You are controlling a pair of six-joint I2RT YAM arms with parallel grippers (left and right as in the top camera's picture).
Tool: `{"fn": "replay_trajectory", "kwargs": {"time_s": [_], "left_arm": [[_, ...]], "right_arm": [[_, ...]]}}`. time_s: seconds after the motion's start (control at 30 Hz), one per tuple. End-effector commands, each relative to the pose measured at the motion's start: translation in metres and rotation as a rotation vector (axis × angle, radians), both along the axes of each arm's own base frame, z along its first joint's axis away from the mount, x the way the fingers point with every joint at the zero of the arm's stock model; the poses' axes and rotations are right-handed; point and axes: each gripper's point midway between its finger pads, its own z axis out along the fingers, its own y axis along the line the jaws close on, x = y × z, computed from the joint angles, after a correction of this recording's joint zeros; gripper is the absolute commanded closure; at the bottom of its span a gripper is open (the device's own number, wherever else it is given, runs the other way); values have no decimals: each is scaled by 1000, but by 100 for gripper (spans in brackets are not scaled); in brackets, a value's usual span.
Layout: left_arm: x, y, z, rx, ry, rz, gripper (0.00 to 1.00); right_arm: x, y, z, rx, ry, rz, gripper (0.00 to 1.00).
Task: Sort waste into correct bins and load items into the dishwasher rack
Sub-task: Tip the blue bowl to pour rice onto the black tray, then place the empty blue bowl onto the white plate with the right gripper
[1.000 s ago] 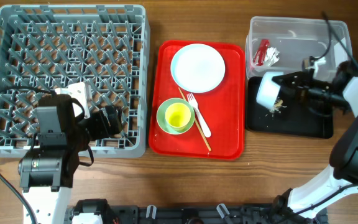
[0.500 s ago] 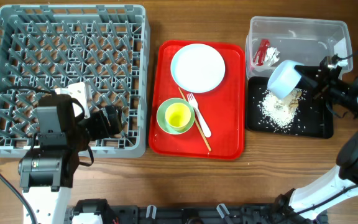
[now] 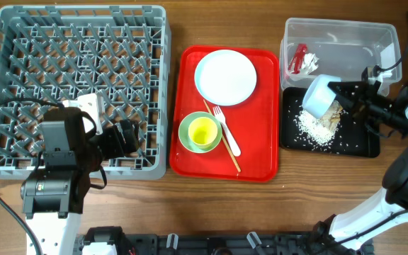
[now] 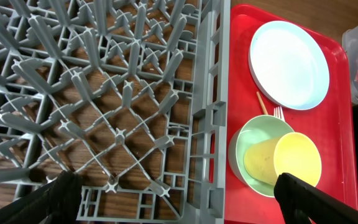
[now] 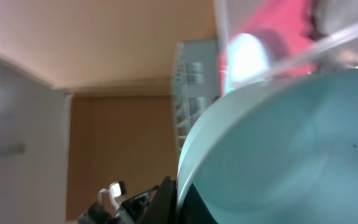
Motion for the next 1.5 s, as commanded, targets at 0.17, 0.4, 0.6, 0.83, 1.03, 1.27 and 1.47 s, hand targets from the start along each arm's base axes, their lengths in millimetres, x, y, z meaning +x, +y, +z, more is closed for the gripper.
{"fn": "replay_trajectory", "kwargs": {"time_s": [0.17,0.4,0.6,0.83,1.03,1.27,1.47], "left_arm": [[3,3,6,-3,-15,16,0],[3,3,6,-3,-15,16,0],[4,3,6,-3,-16,16,0],[4,3,6,-4,-16,16,0],[4,2,6,-4,-16,15,0],[4,2,6,-4,-15,15,0],[4,2,6,-4,-15,15,0]], "right_arm": [[-4,4,-16,-107,40,38,96],[-9,29,22,-188,-99,106,96],[-2,64,40,-673,-102,205,96],[33,167,78,-1035,-420,292,96],[47,263,43,-1198,-617,411,96],[49,299,-50,-1197,-511,557,96],[42,302,-98,-1165,-399,619,96]]}}
